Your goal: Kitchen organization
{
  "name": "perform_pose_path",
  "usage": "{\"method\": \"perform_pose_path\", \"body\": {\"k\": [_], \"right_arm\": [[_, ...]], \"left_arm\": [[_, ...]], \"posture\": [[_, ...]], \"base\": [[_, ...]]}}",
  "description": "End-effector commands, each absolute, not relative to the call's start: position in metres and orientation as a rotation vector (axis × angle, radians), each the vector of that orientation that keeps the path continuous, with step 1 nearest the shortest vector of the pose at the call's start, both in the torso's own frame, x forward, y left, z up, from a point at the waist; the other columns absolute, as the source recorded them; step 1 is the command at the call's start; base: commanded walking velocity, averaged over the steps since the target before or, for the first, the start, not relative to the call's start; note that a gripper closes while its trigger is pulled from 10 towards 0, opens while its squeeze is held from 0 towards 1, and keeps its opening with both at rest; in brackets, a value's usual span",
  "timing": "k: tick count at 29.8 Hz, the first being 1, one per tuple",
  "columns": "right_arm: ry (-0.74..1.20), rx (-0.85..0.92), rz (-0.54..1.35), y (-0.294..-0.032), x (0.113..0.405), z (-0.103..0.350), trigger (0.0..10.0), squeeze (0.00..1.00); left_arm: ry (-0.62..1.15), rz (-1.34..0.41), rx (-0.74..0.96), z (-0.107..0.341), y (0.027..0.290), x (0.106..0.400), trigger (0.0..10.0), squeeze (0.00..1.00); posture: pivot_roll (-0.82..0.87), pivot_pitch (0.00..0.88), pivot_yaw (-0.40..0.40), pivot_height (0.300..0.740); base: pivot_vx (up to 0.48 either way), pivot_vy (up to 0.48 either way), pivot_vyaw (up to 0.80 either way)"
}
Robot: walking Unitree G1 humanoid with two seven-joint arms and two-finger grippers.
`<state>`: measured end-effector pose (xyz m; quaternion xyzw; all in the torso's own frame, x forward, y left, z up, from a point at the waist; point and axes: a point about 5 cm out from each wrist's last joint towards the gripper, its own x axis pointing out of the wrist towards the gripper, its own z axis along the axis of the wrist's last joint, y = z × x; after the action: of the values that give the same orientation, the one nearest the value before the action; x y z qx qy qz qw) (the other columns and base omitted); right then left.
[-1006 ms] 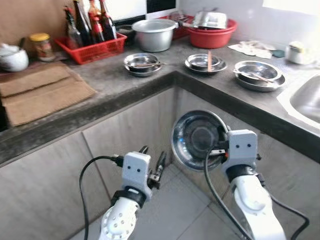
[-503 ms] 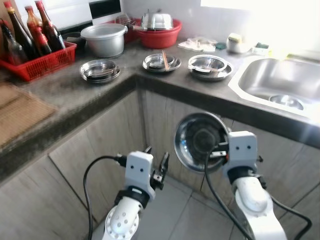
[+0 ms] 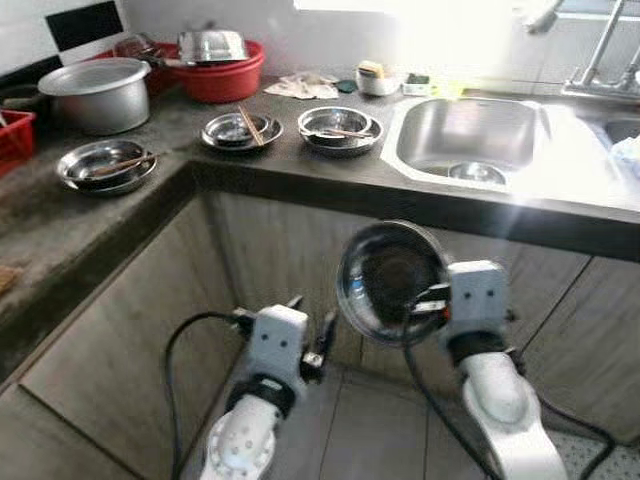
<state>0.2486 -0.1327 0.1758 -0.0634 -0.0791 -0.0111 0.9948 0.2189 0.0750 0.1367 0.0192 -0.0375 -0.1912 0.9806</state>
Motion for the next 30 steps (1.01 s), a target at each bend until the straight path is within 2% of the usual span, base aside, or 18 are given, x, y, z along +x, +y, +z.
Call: {"method": "perform_pose_path", "body": {"k": [1, 6, 9, 10, 11, 12, 21, 30], "right_arm": [[-0.176, -0.12, -0.006, -0.127, 0.247, 0.18, 0.0, 0.0], [-0.18, -0.125, -0.001, -0.126, 0.248, 0.181, 0.0, 0.0], [-0.192, -0.117, 0.008, -0.125, 0.249, 0.183, 0.0, 0.0], [-0.191, -0.119, 0.01, -0.125, 0.249, 0.183, 8.4, 0.0], [-0.191, -0.121, 0.01, -0.125, 0.25, 0.183, 8.4, 0.0], [-0.19, -0.124, 0.013, -0.125, 0.25, 0.183, 10.0, 0.0], [-0.205, -0.114, 0.005, -0.128, 0.254, 0.189, 10.0, 0.0], [-0.319, -0.095, -0.036, -0.14, 0.267, 0.222, 10.0, 0.0]], "left_arm": [[-0.065, -0.38, 0.053, 0.135, 0.079, 0.219, 10.0, 0.0], [-0.065, -0.383, 0.051, 0.135, 0.078, 0.218, 10.0, 0.0], [-0.063, -0.379, 0.046, 0.135, 0.079, 0.219, 10.0, 0.0], [-0.062, -0.374, 0.043, 0.135, 0.079, 0.219, 10.0, 0.0], [-0.061, -0.371, 0.041, 0.135, 0.079, 0.22, 10.0, 0.0], [-0.058, -0.362, 0.035, 0.135, 0.08, 0.22, 10.0, 0.0], [-0.066, -0.348, 0.03, 0.138, 0.081, 0.222, 10.0, 0.0], [-0.099, -0.344, 0.028, 0.145, 0.081, 0.227, 10.0, 0.0]], "posture": [[0.06, 0.054, 0.014, 0.74], [0.06, 0.053, 0.013, 0.74], [0.06, 0.053, 0.013, 0.74], [0.06, 0.053, 0.013, 0.74], [0.06, 0.053, 0.013, 0.74], [0.06, 0.053, 0.013, 0.74], [0.06, 0.061, 0.011, 0.74], [0.06, 0.064, 0.011, 0.74]], "base": [[0.244, -0.412, -0.77], [0.192, -0.413, -0.77], [0.253, -0.404, 0.0], [0.0, 0.0, 0.0], [0.0, 0.0, 0.0], [0.0, 0.0, 0.0], [0.0, 0.0, 0.0], [0.027, 0.0, 0.0]]}}
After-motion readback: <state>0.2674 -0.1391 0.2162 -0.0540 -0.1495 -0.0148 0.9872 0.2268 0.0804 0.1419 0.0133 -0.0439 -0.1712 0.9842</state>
